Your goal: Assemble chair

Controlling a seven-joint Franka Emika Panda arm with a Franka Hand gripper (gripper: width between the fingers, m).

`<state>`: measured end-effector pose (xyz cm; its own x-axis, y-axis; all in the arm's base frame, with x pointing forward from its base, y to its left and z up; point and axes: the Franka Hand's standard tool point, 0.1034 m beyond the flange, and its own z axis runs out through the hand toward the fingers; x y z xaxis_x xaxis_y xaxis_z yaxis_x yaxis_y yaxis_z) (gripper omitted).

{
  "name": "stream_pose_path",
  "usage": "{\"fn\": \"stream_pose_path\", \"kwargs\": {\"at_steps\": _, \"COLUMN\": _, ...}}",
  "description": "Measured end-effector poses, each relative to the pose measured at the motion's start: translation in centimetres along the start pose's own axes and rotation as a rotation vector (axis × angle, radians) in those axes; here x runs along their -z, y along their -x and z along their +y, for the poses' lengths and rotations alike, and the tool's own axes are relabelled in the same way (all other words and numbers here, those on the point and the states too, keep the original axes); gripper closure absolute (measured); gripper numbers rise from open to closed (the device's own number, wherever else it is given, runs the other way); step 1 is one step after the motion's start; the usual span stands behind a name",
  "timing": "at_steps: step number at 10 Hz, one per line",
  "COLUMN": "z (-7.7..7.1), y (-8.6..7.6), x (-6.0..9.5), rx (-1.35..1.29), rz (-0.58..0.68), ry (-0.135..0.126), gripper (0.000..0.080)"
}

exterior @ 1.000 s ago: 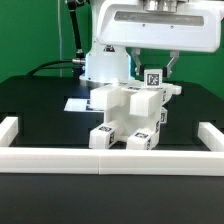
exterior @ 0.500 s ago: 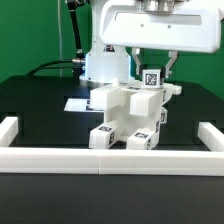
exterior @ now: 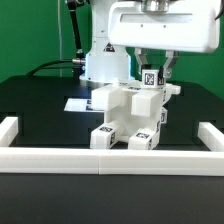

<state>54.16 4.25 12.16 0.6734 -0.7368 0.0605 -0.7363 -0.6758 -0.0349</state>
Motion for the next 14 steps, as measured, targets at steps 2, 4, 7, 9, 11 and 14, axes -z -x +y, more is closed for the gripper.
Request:
{"fn": "stream_pose_path", "kwargs": {"at_steps": 2, "z": -0.11, "y": 0.14, "x": -0.02, "rx": -0.153, "rz": -0.007, "ry": -0.006, "gripper": 0.0515}}
{"fn": "stream_pose_path", "kwargs": {"at_steps": 4, "z": -0.20, "y": 0.27, "x": -0.04, "rx": -0.275, "rz": -0.014, "ry": -0.011, "gripper": 0.0515}}
{"fn": "stream_pose_path", "kwargs": {"at_steps": 7, "z": -0.34, "y": 0.45, "x": -0.06, "rx": -0.445, "rz": -0.022, "ry": -0.015, "gripper": 0.0515}}
{"fn": "stream_pose_path", "kwargs": {"at_steps": 9, "z": -0.41, "y": 0.50, "x": -0.05, "rx": -0.535, "rz": -0.024, "ry": -0.016, "gripper": 0.0515}}
{"fn": "stream_pose_path", "kwargs": {"at_steps": 11, "z": -0.55, "y": 0.66, "x": -0.04, "rx": -0.666, "rz": -0.032, "ry": -0.020, "gripper": 0.0515}}
{"fn": "stream_pose_path", "kwargs": {"at_steps": 14, "z": -0.71, "y": 0.84, "x": -0.05, "rx": -0.784, "rz": -0.042, "ry": -0.022, "gripper": 0.0514}}
